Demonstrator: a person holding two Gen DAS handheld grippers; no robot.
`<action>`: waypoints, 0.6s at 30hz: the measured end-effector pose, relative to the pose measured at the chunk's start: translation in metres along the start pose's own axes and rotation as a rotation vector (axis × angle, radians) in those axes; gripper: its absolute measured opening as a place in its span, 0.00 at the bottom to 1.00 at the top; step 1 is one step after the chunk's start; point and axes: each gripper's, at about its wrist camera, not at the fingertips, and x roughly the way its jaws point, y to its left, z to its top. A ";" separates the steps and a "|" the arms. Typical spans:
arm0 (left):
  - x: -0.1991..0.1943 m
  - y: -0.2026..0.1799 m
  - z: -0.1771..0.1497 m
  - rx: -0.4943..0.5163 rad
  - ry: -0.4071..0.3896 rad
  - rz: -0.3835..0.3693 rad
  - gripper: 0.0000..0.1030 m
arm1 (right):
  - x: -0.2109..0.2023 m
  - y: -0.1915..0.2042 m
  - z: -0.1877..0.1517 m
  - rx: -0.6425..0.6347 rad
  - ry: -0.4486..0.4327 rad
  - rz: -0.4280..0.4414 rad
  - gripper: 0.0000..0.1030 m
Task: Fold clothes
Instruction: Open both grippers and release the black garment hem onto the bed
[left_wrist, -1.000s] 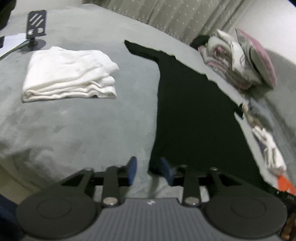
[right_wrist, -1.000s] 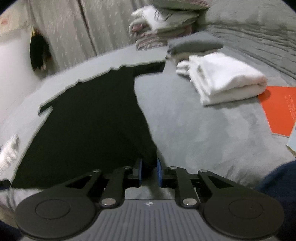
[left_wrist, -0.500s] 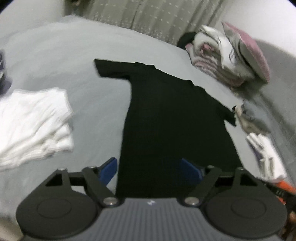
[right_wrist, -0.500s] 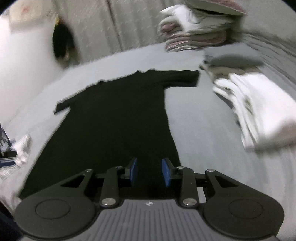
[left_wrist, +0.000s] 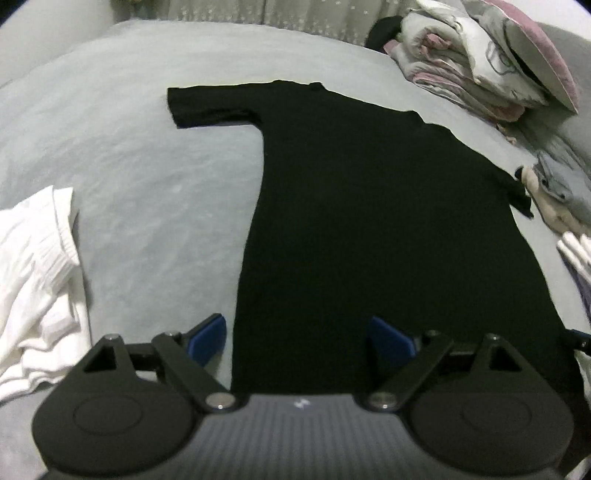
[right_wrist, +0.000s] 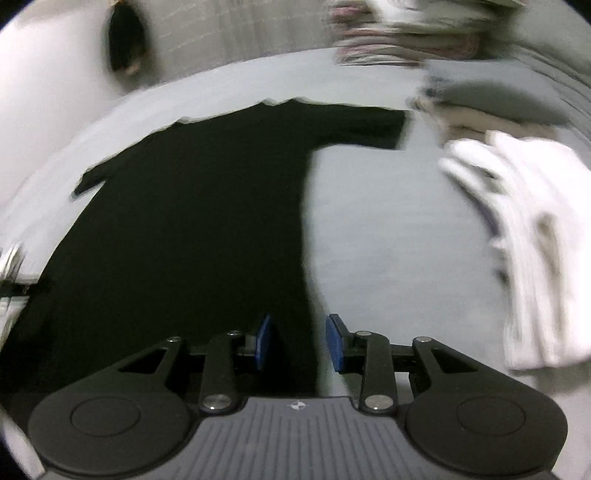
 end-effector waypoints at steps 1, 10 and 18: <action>-0.002 -0.001 0.005 -0.009 -0.010 -0.005 0.87 | 0.000 -0.002 0.003 0.006 -0.012 -0.003 0.32; 0.030 -0.037 0.066 -0.033 0.005 0.006 0.97 | 0.024 0.016 0.019 -0.059 -0.020 -0.019 0.33; 0.058 -0.048 0.055 0.102 -0.015 0.156 0.97 | 0.033 0.024 0.016 -0.074 -0.029 -0.054 0.46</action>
